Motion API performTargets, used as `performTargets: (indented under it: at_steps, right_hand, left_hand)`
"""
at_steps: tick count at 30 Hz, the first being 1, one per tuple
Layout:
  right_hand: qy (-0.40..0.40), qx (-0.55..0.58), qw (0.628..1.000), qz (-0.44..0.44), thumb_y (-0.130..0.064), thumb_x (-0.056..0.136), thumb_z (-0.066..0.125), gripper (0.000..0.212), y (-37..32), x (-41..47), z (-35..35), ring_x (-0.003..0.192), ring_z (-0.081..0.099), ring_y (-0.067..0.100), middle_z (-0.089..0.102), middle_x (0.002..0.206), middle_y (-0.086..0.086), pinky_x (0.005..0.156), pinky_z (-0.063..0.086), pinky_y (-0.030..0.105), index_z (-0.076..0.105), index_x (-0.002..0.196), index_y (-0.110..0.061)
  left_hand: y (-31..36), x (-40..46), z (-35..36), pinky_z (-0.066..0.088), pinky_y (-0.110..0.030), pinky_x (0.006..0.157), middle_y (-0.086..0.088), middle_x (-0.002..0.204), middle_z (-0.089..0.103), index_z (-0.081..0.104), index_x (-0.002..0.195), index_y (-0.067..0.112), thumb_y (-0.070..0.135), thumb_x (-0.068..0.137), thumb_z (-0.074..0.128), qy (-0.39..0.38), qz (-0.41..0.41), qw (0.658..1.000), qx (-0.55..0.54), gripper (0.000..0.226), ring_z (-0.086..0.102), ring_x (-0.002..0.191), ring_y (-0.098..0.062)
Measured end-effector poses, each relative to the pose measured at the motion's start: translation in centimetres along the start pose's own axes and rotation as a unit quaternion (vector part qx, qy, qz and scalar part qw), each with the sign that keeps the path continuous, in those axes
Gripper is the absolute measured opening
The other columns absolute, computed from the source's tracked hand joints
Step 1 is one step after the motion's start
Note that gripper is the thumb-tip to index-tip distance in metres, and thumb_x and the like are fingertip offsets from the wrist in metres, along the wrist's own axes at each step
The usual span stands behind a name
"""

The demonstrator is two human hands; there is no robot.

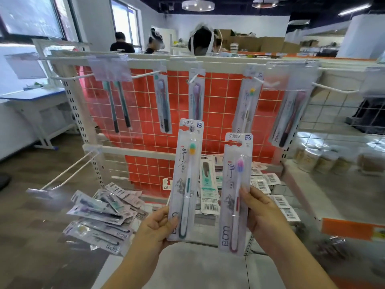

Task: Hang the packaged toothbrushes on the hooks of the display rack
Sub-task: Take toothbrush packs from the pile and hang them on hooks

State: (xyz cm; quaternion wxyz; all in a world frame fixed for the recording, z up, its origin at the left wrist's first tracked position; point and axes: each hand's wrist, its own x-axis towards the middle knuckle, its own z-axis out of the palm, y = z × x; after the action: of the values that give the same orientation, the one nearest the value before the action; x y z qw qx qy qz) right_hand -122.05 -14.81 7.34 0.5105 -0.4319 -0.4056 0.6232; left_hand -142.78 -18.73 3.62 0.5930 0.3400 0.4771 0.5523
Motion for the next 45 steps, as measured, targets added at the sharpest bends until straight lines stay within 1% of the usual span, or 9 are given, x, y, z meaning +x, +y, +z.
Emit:
performTargets:
  at_steps: [14, 21, 25, 27, 35, 36, 38, 40, 45]
  right_hand:
    - [-0.026, -0.022, 0.999, 0.015, -0.027, 0.072, 0.058, 0.034, 1.9, -0.7, 7.2, 0.088, 0.068, 0.03, 0.073, 0.094, 0.011, 0.085, 0.052, 0.047, 0.068, 0.102, -0.015]
    - [-0.039, 0.046, 0.998, 0.02, -0.016, 0.088, 0.053, 0.02, 3.5, -0.4, 15.0, 0.076, 0.071, 0.021, 0.074, 0.091, 0.011, 0.067, 0.06, 0.034, 0.069, 0.099, -0.01]
    - [-0.027, 0.057, 0.998, 0.025, -0.021, 0.08, 0.058, 0.035, 5.3, -0.4, 18.7, 0.097, 0.067, 0.032, 0.07, 0.105, 0.015, 0.092, 0.051, 0.047, 0.066, 0.111, -0.007]
    - [-0.024, 0.059, 0.998, 0.018, -0.022, 0.081, 0.057, 0.035, 5.8, -0.5, 19.8, 0.103, 0.064, 0.035, 0.07, 0.107, 0.016, 0.095, 0.049, 0.051, 0.065, 0.112, -0.008]
    - [0.008, 0.094, 0.995, -0.018, -0.02, 0.08, 0.058, 0.034, 7.0, -0.7, 22.6, 0.084, 0.07, 0.024, 0.072, 0.101, 0.013, 0.074, 0.059, 0.037, 0.064, 0.112, -0.009]
    - [0.016, 0.099, 0.995, -0.023, -0.018, 0.084, 0.056, 0.03, 7.1, -0.7, 22.9, 0.08, 0.071, 0.022, 0.072, 0.097, 0.011, 0.069, 0.06, 0.035, 0.064, 0.111, -0.009]
    - [0.028, 0.112, 0.993, -0.03, -0.015, 0.09, 0.052, 0.022, 7.4, -0.8, 23.3, 0.072, 0.071, 0.019, 0.073, 0.089, 0.008, 0.063, 0.059, 0.032, 0.065, 0.107, -0.01]
    - [0.036, 0.117, 0.992, -0.03, -0.014, 0.091, 0.052, 0.019, 7.7, -1.0, 23.7, 0.071, 0.071, 0.018, 0.074, 0.087, 0.007, 0.062, 0.059, 0.032, 0.065, 0.104, -0.012]
    - [0.051, 0.125, 0.99, -0.029, -0.016, 0.085, 0.055, 0.024, 8.7, -1.3, 24.3, 0.077, 0.07, 0.02, 0.073, 0.094, 0.008, 0.068, 0.06, 0.035, 0.066, 0.106, -0.011]
  left_hand:
    - [2.1, -1.8, -6.0, 0.057, -0.025, 0.056, -0.009, 0.087, 0.074, 0.066, 0.1, 0.009, 0.005, 0.078, 0.058, 0.013, 0.033, 0.999, -0.038, 0.024, 0.071, 0.072, -0.017]
    - [5.0, -1.6, -12.4, 0.055, -0.022, 0.051, -0.011, 0.082, 0.074, 0.067, 0.095, 0.008, 0.002, 0.077, 0.057, -0.037, 0.054, 0.997, -0.05, 0.022, 0.071, 0.066, -0.017]
    - [5.9, -1.4, -15.5, 0.056, -0.025, 0.052, -0.013, 0.082, 0.073, 0.069, 0.09, 0.01, 0.008, 0.067, 0.059, -0.065, 0.061, 0.995, -0.05, 0.025, 0.071, 0.067, -0.019]
    - [6.2, -1.4, -16.8, 0.056, -0.025, 0.051, -0.013, 0.081, 0.074, 0.068, 0.091, 0.009, 0.007, 0.066, 0.059, -0.081, 0.054, 0.994, -0.049, 0.026, 0.071, 0.066, -0.02]
    - [6.9, 0.2, -22.0, 0.06, -0.034, 0.062, -0.014, 0.089, 0.073, 0.075, 0.083, 0.014, 0.012, 0.065, 0.067, -0.088, 0.038, 0.994, -0.051, 0.019, 0.07, 0.073, -0.026]
    - [7.1, 0.4, -22.5, 0.06, -0.034, 0.062, -0.013, 0.09, 0.073, 0.076, 0.081, 0.017, 0.016, 0.06, 0.076, -0.091, 0.04, 0.994, -0.055, 0.021, 0.07, 0.074, -0.025]
    - [7.4, 0.7, -23.3, 0.059, -0.031, 0.058, -0.012, 0.09, 0.073, 0.077, 0.082, 0.019, 0.03, 0.035, 0.093, -0.095, 0.048, 0.993, -0.055, 0.052, 0.071, 0.072, -0.022]
    - [7.4, 0.7, -23.8, 0.059, -0.029, 0.056, -0.011, 0.089, 0.074, 0.077, 0.083, 0.019, 0.04, 0.017, 0.095, -0.096, 0.05, 0.992, -0.063, 0.072, 0.071, 0.071, -0.021]
    - [6.7, 0.6, -24.9, 0.059, -0.032, 0.055, -0.013, 0.089, 0.073, 0.077, 0.081, 0.017, 0.038, 0.01, 0.095, -0.107, 0.022, 0.99, -0.089, 0.076, 0.071, 0.069, -0.023]
